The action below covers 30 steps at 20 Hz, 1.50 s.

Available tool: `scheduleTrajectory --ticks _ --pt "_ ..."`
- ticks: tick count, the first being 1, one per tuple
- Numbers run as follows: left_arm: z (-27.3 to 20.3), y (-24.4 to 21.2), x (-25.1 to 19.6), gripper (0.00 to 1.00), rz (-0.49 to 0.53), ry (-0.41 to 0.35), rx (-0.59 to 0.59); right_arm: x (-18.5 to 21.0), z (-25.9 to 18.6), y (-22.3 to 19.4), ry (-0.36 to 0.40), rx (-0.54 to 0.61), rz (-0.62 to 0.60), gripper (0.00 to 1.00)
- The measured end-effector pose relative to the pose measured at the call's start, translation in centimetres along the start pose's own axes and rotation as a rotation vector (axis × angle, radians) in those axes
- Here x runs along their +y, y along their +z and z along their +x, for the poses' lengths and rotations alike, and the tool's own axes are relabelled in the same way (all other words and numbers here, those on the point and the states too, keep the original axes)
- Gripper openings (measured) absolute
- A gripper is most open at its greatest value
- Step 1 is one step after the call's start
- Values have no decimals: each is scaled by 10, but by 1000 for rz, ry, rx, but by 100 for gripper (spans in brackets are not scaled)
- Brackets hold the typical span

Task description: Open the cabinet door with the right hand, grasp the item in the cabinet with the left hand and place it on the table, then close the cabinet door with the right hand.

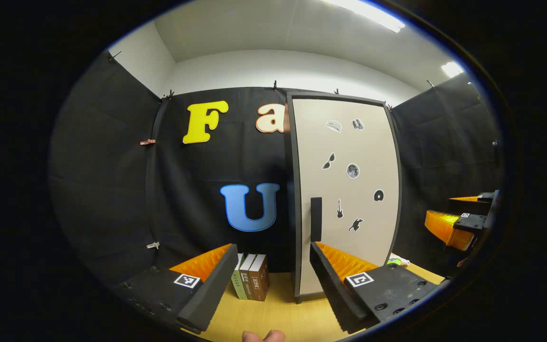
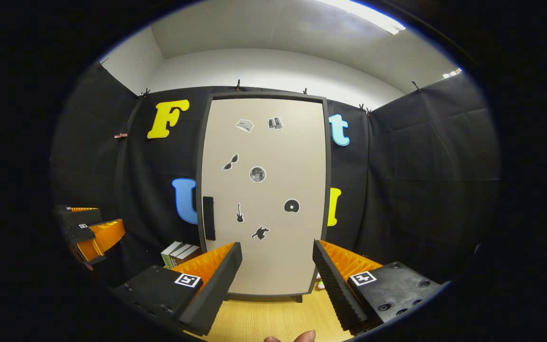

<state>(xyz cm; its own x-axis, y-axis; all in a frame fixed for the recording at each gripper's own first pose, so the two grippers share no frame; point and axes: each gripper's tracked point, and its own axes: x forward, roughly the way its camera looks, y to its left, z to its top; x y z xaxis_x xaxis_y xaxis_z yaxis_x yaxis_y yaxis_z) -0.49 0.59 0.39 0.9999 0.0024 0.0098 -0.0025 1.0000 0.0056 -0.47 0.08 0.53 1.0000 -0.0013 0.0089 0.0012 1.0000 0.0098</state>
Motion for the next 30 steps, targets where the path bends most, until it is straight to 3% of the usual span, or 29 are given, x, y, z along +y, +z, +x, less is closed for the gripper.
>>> scheduleTrajectory --ticks 13,25,30 --pt "-7 -3 19 96 1 13 -5 40 16 0 80 -3 19 97" --pt "-2 -33 72 96 1 81 11 134 123 -17 199 -23 51 98" --pt "2 -55 88 96 -28 91 54 157 175 -37 174 0 38 98"
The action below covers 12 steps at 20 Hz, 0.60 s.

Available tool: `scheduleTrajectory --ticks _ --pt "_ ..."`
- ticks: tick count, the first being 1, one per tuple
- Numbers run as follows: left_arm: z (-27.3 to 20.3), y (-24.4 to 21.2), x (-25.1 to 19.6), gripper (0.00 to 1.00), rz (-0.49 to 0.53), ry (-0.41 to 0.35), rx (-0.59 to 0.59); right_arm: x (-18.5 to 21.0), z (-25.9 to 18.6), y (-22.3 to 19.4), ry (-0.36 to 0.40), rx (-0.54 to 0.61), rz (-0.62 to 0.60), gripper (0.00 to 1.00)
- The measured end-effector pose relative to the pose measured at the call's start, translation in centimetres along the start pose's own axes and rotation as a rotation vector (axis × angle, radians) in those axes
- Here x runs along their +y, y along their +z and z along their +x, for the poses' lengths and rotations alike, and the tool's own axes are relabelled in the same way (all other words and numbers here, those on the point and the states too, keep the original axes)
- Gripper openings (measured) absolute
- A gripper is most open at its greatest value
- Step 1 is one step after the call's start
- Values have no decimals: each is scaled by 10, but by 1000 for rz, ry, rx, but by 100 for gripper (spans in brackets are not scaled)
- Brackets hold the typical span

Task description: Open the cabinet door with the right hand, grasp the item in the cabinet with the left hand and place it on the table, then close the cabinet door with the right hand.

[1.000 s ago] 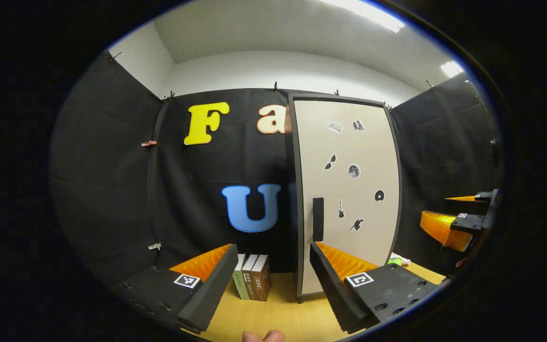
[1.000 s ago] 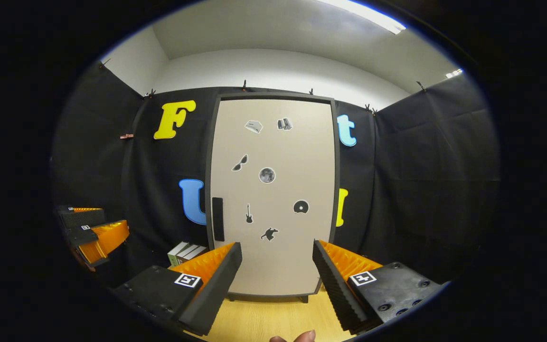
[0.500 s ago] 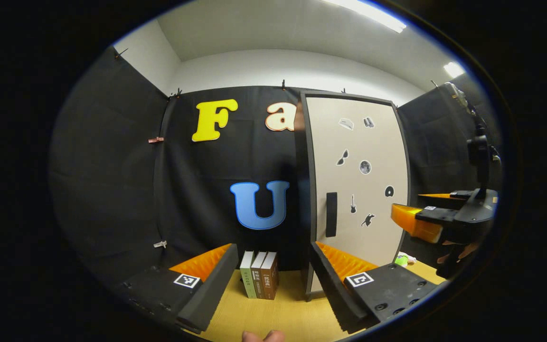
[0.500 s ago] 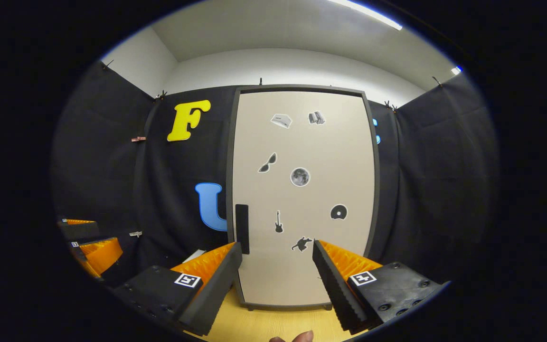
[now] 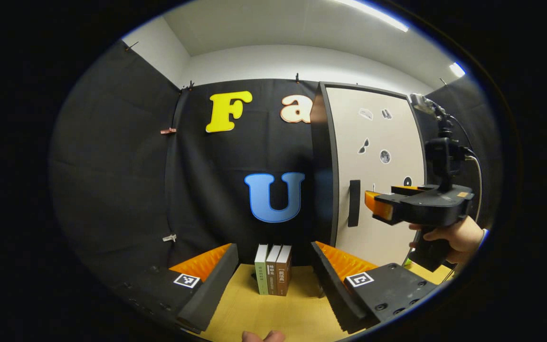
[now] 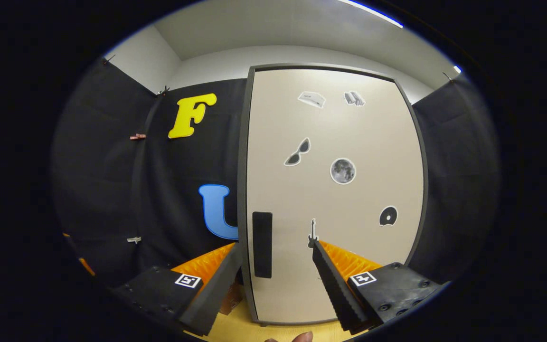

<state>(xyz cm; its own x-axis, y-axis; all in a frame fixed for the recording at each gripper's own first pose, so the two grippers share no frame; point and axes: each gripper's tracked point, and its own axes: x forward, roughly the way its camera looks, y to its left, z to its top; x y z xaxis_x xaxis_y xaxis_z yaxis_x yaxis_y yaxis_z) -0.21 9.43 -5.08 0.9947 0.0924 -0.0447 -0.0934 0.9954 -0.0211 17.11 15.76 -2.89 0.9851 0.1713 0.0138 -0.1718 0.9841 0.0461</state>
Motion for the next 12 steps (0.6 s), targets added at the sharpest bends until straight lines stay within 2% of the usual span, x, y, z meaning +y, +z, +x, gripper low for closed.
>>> scheduleTrajectory --ticks 5,8,9,11,12 --pt "2 -10 23 96 -3 33 16 3 43 -20 -41 31 15 98" --pt "2 -19 38 96 -14 61 35 13 68 -40 -23 91 41 94" --pt "1 -21 40 96 -19 65 38 13 73 -43 -34 99 39 71" --pt "-1 -25 42 96 -25 63 47 10 83 -47 -74 103 32 59" --pt "0 -26 44 96 -24 63 49 12 81 -44 -79 82 26 59"
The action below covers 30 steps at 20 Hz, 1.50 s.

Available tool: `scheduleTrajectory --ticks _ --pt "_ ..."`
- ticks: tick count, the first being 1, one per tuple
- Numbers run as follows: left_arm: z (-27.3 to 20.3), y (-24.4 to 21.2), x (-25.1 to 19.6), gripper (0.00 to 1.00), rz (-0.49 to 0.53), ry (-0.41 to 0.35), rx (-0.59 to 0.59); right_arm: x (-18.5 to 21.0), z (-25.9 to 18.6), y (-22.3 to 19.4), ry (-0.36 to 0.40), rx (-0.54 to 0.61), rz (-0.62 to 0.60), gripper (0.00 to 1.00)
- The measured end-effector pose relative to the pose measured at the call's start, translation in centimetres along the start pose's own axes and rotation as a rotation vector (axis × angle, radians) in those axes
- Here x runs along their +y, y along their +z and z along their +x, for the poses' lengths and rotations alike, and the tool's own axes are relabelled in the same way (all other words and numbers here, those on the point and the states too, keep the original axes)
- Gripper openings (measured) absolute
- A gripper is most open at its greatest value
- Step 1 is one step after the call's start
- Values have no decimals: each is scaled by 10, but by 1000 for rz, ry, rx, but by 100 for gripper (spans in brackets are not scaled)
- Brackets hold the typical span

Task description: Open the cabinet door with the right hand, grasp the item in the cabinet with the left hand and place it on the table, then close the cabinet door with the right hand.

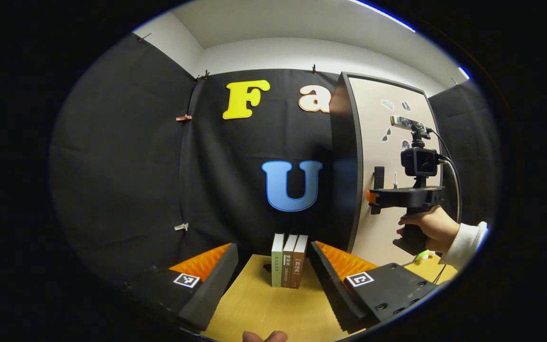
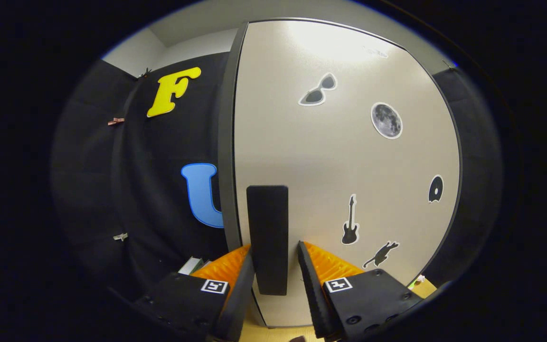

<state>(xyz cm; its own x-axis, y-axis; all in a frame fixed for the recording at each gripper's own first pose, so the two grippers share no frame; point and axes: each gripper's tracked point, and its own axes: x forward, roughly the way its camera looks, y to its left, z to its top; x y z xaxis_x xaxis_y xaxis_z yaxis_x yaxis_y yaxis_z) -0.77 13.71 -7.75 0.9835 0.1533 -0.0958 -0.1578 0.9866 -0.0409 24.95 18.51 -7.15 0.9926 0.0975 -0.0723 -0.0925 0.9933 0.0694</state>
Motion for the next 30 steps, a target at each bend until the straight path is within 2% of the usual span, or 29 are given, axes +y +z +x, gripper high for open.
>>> scheduleTrajectory --ticks 1,2,3,4,6,19,30 --pt "0 -1 2 96 -1 2 5 5 0 0 10 -3 -12 48" --pt "0 -3 4 96 -4 2 10 4 -4 0 -4 6 -35 48" --pt "0 -4 6 96 -7 6 11 3 -1 -1 -13 -9 -30 36" --pt "-2 -5 7 96 -11 9 13 3 -2 -4 -17 9 -12 36" --pt "-6 -6 7 96 -18 8 16 4 -2 -3 3 22 -5 23" --pt "-44 10 -15 96 0 18 -16 -6 -66 0 168 69 10 23" --pt "-53 17 -41 96 23 20 -40 -29 -96 0 233 108 64 23"
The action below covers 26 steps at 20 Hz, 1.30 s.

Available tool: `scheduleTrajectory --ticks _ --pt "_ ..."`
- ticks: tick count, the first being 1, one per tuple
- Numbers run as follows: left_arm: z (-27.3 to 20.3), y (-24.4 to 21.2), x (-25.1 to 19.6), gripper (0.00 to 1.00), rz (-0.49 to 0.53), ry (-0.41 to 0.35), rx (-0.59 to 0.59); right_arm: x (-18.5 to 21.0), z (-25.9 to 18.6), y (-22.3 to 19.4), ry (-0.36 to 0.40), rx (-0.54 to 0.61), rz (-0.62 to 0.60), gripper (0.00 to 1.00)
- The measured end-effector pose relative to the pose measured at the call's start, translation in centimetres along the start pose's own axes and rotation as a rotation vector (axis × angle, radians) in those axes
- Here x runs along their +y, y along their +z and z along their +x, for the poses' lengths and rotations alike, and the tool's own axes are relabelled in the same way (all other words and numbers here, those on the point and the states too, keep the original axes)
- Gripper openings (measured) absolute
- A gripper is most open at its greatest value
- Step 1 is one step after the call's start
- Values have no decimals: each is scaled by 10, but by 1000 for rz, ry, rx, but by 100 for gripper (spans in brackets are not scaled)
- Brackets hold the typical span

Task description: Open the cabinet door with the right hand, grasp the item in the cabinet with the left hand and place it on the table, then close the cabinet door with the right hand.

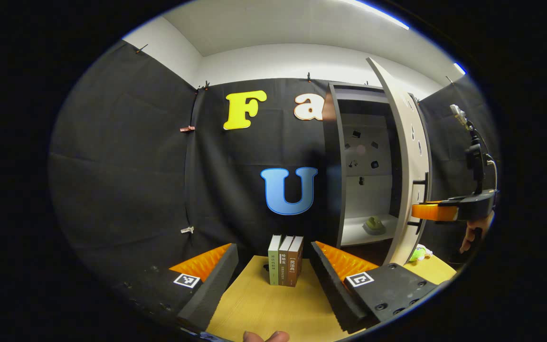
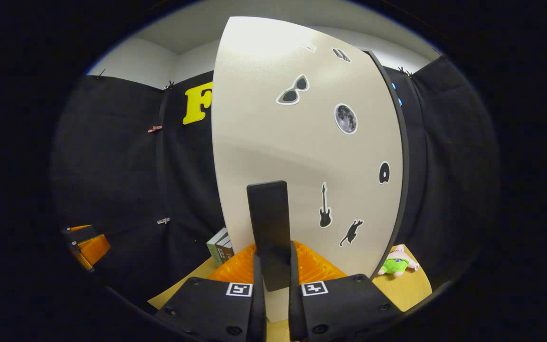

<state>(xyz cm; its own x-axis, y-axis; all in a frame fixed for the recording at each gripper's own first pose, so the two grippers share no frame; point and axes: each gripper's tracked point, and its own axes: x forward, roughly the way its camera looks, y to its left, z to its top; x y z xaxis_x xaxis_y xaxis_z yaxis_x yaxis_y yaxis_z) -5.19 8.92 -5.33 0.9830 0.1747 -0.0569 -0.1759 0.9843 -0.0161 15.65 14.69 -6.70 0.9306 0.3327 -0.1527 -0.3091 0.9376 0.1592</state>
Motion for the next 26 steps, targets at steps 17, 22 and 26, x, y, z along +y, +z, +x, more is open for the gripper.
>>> scheduleTrajectory --ticks 17,22,26 --pt "7 11 -61 96 6 -122 -27 -56 -38 7 -223 -45 -35 21" --pt "6 16 -81 96 -6 -159 -34 -77 -45 13 -329 -75 -39 20" --pt "2 22 -100 95 12 -176 -41 -97 -54 20 -395 -99 -79 15"
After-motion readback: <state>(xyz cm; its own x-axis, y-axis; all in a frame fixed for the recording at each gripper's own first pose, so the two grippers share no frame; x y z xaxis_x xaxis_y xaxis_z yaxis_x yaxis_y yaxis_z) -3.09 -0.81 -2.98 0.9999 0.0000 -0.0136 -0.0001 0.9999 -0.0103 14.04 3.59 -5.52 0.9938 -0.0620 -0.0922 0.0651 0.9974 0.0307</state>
